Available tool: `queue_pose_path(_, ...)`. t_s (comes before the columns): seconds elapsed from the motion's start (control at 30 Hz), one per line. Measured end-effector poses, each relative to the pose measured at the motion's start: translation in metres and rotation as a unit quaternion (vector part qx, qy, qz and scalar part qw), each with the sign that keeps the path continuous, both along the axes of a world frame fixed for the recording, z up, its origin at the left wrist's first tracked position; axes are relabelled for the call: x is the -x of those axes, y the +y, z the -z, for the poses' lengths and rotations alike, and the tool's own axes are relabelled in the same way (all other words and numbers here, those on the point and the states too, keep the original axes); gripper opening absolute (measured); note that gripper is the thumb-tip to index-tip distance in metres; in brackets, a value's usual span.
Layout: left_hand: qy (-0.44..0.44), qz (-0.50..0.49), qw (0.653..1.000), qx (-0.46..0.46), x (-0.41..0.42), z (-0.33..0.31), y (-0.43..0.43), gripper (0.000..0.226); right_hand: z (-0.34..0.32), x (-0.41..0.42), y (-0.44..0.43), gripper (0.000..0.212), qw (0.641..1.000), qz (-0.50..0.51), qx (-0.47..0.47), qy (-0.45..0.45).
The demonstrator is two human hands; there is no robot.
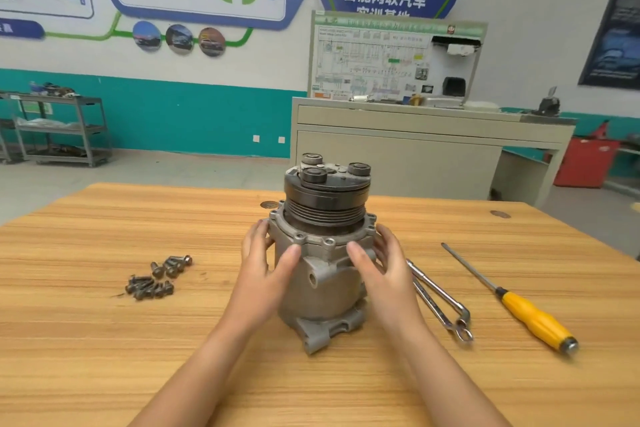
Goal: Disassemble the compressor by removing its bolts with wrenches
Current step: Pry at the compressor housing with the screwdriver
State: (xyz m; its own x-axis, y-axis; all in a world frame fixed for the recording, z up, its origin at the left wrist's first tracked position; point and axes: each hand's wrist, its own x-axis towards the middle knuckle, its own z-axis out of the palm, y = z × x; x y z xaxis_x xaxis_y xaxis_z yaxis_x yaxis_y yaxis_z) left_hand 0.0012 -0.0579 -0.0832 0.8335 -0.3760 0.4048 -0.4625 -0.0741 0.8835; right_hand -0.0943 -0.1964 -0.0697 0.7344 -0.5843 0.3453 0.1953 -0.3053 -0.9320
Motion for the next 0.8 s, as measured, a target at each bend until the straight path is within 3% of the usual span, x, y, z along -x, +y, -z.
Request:
queue_pose_path(0.23, -0.002, -0.038, 0.998, 0.049, 0.006, 0.012, -0.026, 0.09, -0.001, -0.002, 0.009, 0.094, 0.996, -0.043, 0.063, 0.042)
queue_pose_path(0.47, -0.003, -0.083, 0.992, 0.093, 0.026, 0.01, -0.046, 0.086, -0.008, -0.002, -0.014, 0.069, 0.993, -0.081, 0.051, 0.071)
queue_pose_path(0.53, -0.02, -0.104, 0.989, 0.104, 0.035, 0.012, -0.053, 0.089, -0.01, 0.003, -0.027, 0.073, 0.985, -0.112, 0.064, 0.114)
queue_pose_path(0.6, -0.025, -0.117, 0.986, 0.114, 0.041, 0.015, -0.054, 0.096, -0.011, 0.017, -0.053, 0.083, 0.981, -0.079, 0.101, 0.146)
queue_pose_path(0.63, -0.027, -0.118, 0.986, 0.114, 0.04, 0.017, -0.051, 0.095, -0.01, 0.028, -0.072, 0.081, 0.98, -0.015, 0.129, 0.151)
queue_pose_path(0.67, -0.029, -0.117, 0.986, 0.113, 0.037, 0.019, -0.048, 0.089, -0.007, 0.042, -0.095, 0.077, 0.965, 0.084, 0.171, 0.178)
queue_pose_path(0.73, -0.024, -0.112, 0.987, 0.11, 0.028, 0.023, -0.041, 0.071, 0.004, 0.078, -0.146, 0.074, 0.87, 0.266, 0.263, 0.321)
queue_pose_path(0.8, 0.014, -0.092, 0.988, 0.126, 0.024, 0.025, -0.035, 0.064, 0.021, 0.107, -0.177, 0.072, 0.778, 0.32, 0.271, 0.467)
